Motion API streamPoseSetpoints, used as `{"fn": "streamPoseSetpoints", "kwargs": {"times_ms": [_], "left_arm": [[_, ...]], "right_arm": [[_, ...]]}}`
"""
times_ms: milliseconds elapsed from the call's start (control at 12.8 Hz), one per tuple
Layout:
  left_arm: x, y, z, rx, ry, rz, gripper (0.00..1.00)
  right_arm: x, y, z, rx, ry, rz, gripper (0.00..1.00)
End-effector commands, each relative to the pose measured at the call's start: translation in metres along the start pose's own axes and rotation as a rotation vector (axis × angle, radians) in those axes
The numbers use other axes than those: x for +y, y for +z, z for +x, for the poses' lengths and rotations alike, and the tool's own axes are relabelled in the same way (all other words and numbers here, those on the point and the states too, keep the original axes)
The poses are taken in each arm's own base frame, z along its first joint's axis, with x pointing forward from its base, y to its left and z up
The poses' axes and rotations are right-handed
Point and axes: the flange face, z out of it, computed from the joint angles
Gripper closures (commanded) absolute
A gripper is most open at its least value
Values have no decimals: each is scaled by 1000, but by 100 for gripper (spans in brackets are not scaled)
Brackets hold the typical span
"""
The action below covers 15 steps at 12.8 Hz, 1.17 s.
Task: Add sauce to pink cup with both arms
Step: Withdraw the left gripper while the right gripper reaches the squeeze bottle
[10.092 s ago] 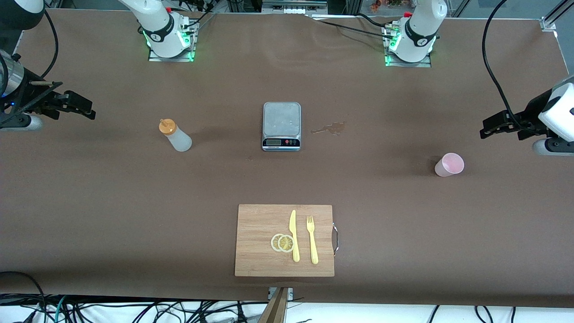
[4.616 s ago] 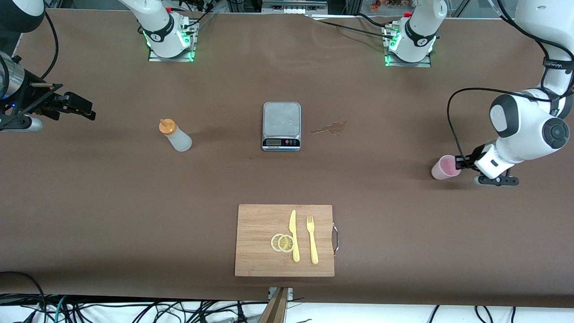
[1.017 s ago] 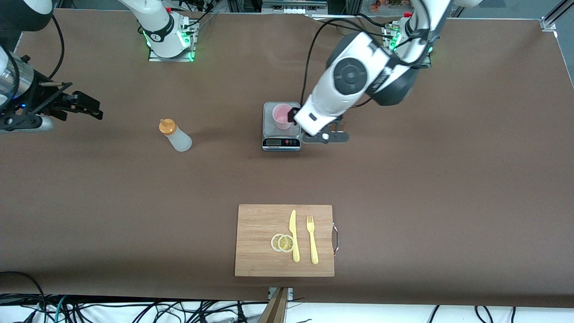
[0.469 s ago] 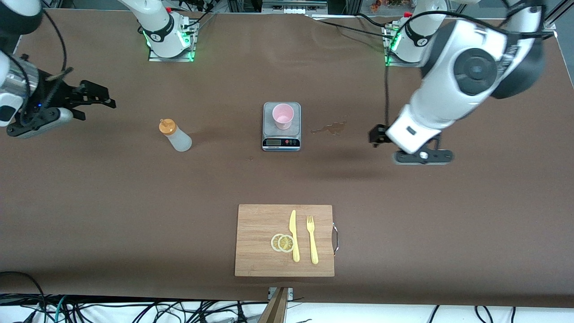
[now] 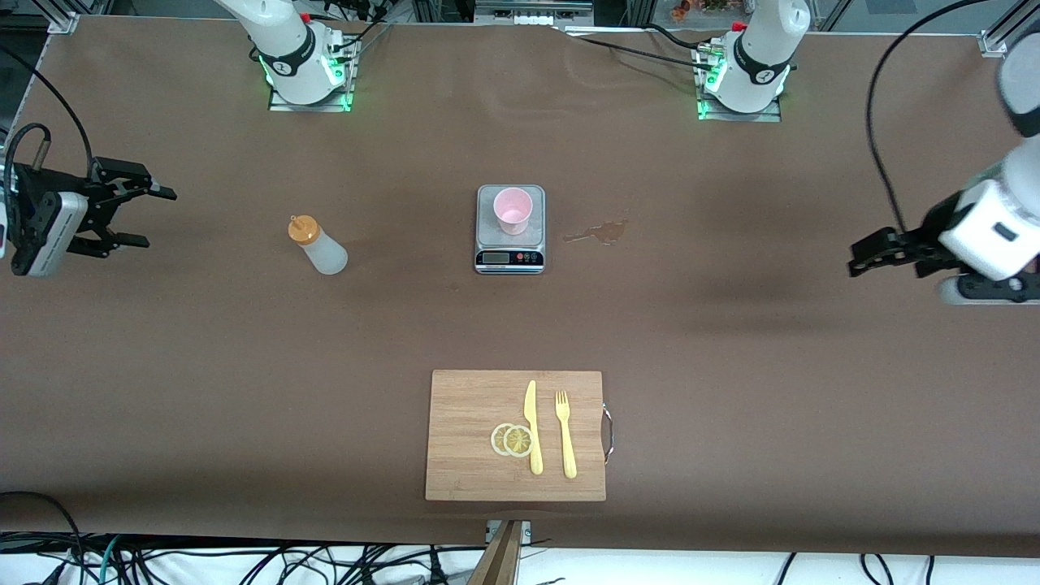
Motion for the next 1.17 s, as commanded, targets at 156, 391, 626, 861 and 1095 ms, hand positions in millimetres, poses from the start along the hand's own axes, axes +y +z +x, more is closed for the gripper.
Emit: {"fn": "streamPoseSetpoints", "kwargs": {"times_ms": [156, 391, 626, 861, 1095], "left_arm": [[-26, -10, -13, -26, 106, -16, 0], [-20, -14, -18, -36, 39, -19, 0], [4, -12, -20, -57, 68, -4, 0], [8, -5, -20, -90, 72, 3, 0], [9, 2, -17, -108, 76, 1, 0]], "right_arm": [[51, 47, -32, 141, -200, 175, 0], [85, 94, -47, 218, -436, 243, 0], [108, 141, -63, 320, -590, 336, 0], [124, 200, -74, 431, -746, 422, 0], [129, 270, -67, 549, -872, 515, 0]]}}
